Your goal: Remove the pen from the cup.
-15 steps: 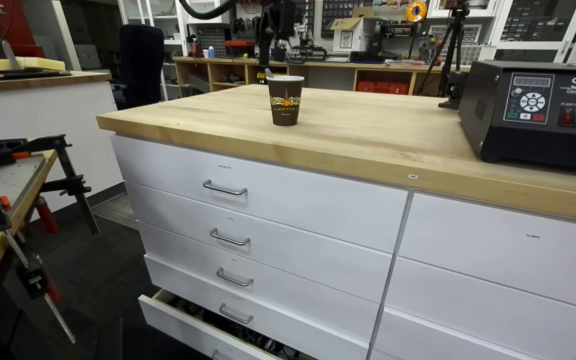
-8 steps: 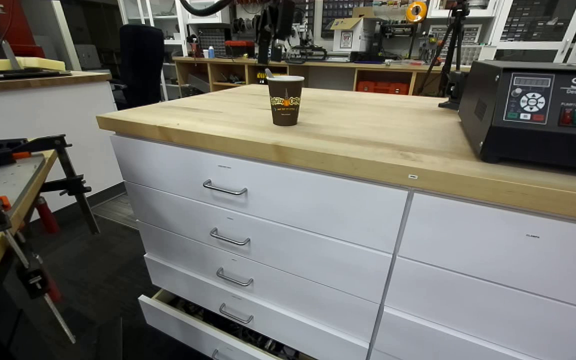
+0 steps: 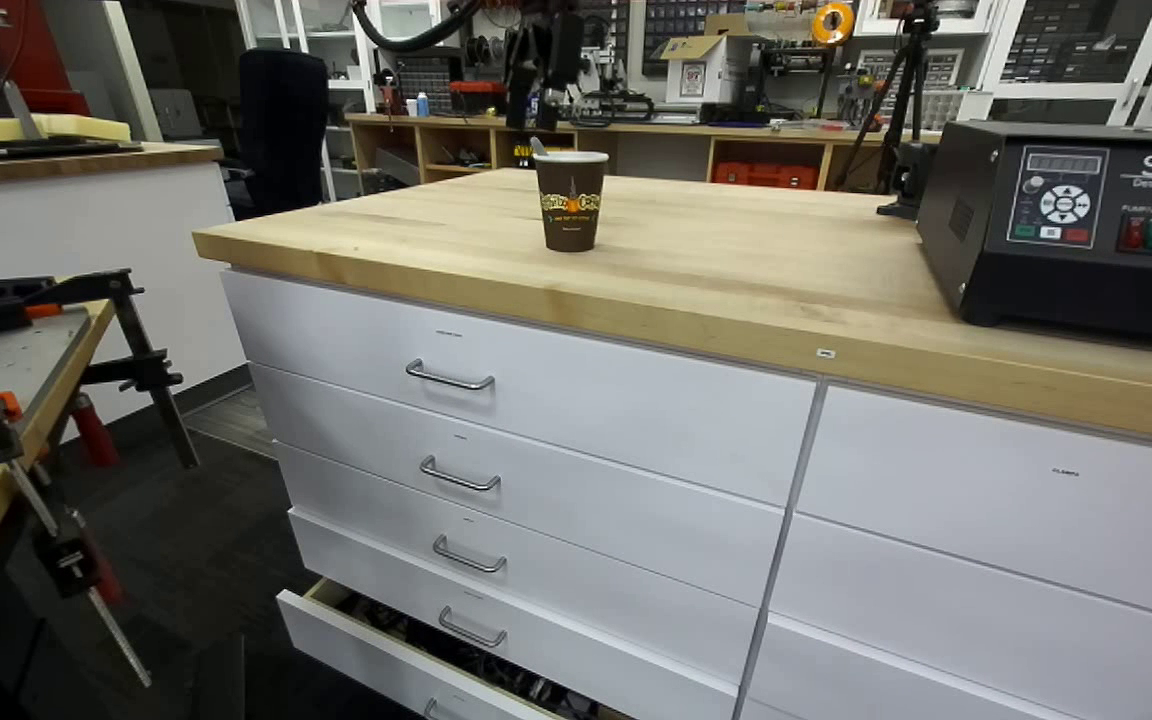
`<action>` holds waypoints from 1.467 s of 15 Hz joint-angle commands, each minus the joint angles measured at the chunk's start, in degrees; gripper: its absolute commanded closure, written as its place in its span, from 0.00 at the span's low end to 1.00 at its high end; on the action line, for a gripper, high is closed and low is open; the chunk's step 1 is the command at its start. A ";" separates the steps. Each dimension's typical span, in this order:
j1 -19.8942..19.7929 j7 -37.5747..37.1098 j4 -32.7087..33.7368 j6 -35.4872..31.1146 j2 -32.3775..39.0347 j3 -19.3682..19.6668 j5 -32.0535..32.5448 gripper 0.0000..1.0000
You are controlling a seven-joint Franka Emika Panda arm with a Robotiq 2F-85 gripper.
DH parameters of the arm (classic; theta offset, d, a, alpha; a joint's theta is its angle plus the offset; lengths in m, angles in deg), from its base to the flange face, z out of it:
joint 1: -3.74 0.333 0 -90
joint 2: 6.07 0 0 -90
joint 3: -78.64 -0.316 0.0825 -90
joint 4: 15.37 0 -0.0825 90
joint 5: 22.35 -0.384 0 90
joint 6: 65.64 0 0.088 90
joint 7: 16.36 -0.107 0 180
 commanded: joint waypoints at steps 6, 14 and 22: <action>-1.19 2.47 0.41 -1.43 0.67 -0.81 -1.20 0.71; -0.54 1.75 -2.90 -4.40 0.51 -1.84 -1.58 0.94; -0.20 1.78 -2.39 -3.38 -1.55 -1.94 -0.53 0.94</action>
